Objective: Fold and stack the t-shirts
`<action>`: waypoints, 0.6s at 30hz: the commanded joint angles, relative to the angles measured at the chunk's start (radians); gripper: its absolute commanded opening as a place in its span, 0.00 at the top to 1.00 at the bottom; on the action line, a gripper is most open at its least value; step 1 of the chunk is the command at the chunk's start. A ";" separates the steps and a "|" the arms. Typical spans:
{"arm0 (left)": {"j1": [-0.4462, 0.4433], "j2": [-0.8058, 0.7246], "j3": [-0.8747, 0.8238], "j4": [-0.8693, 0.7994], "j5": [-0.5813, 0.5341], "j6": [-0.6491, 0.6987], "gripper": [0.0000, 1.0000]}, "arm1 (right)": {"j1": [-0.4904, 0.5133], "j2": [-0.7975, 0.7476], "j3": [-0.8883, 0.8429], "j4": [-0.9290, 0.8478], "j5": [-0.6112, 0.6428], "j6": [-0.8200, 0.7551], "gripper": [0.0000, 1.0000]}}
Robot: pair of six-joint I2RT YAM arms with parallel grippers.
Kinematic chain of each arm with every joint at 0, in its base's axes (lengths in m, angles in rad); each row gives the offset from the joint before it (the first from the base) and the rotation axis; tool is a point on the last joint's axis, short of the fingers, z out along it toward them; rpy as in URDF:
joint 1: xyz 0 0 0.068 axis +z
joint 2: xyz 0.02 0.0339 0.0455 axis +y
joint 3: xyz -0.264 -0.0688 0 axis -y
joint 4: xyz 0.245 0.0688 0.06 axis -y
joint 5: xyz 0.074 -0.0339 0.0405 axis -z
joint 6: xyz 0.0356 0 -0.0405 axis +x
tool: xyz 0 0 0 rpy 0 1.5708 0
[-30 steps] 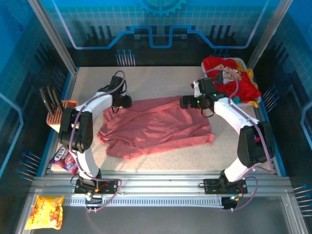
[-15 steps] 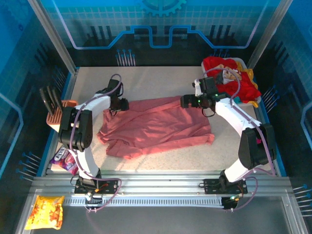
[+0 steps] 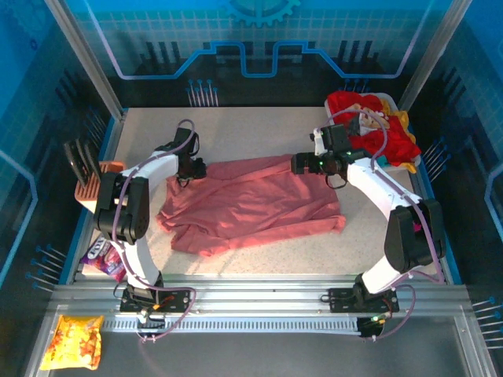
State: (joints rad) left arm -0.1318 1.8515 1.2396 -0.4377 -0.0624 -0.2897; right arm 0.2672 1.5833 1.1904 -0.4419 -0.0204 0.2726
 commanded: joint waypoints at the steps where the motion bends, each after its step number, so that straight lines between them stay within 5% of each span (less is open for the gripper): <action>1: -0.002 -0.003 -0.017 -0.027 0.013 -0.024 0.75 | -0.011 -0.028 0.004 -0.024 -0.016 -0.004 0.00; 9: -0.002 -0.017 -0.020 -0.032 0.036 -0.052 0.99 | -0.013 -0.034 0.009 -0.035 -0.010 -0.009 0.01; 18: -0.078 -0.195 -0.101 -0.100 0.026 -0.119 1.00 | -0.019 -0.052 0.002 -0.043 -0.007 -0.009 0.01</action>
State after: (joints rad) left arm -0.1703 1.7542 1.1797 -0.4820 -0.0456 -0.3634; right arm 0.2596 1.5646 1.1904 -0.4595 -0.0196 0.2722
